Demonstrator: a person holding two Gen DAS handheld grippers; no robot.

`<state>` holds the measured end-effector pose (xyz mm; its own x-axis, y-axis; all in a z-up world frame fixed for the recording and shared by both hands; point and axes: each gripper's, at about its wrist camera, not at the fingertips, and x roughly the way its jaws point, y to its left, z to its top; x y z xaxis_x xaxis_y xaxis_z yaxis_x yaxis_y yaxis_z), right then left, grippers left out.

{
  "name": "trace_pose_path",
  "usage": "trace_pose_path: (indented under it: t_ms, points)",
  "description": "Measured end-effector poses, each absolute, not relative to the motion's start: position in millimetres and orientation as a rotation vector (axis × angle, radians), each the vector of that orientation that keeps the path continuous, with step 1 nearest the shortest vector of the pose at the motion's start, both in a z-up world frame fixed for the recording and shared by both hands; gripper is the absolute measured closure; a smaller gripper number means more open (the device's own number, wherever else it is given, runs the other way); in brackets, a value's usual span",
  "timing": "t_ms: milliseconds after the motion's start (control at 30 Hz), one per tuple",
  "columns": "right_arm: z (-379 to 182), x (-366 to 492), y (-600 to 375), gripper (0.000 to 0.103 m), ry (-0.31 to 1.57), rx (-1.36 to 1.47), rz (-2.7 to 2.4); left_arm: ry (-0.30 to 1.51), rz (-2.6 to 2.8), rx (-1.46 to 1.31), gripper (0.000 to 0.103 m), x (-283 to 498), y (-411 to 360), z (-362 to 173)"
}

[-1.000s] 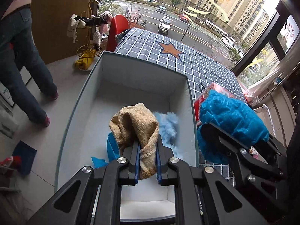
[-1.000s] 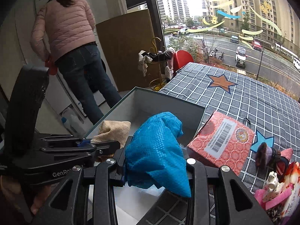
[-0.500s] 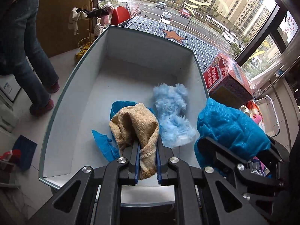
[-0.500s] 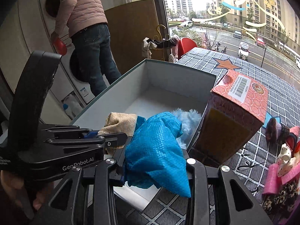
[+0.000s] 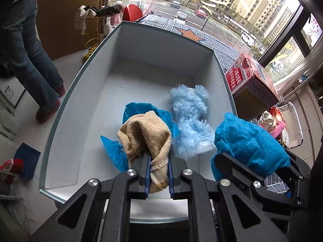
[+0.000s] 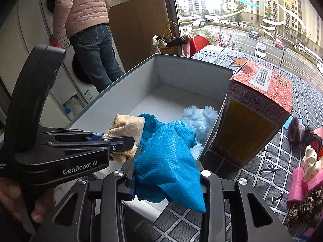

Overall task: Organize soft objects
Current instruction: 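Carry the mesh bag and beige towel with both grippers over the white box, then open both grippers to drop the mesh bag and towel into the box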

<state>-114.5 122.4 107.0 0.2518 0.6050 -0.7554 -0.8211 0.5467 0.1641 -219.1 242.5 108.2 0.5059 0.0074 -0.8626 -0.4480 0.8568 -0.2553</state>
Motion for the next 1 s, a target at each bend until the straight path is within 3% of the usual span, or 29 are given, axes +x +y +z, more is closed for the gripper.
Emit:
trace_pose_path:
  t_ms: [1000]
  points:
    - [140.3, -82.3, 146.4, 0.066, 0.850, -0.257, 0.989, 1.035, 0.274, -0.464, 0.089, -192.4, 257.3, 112.6]
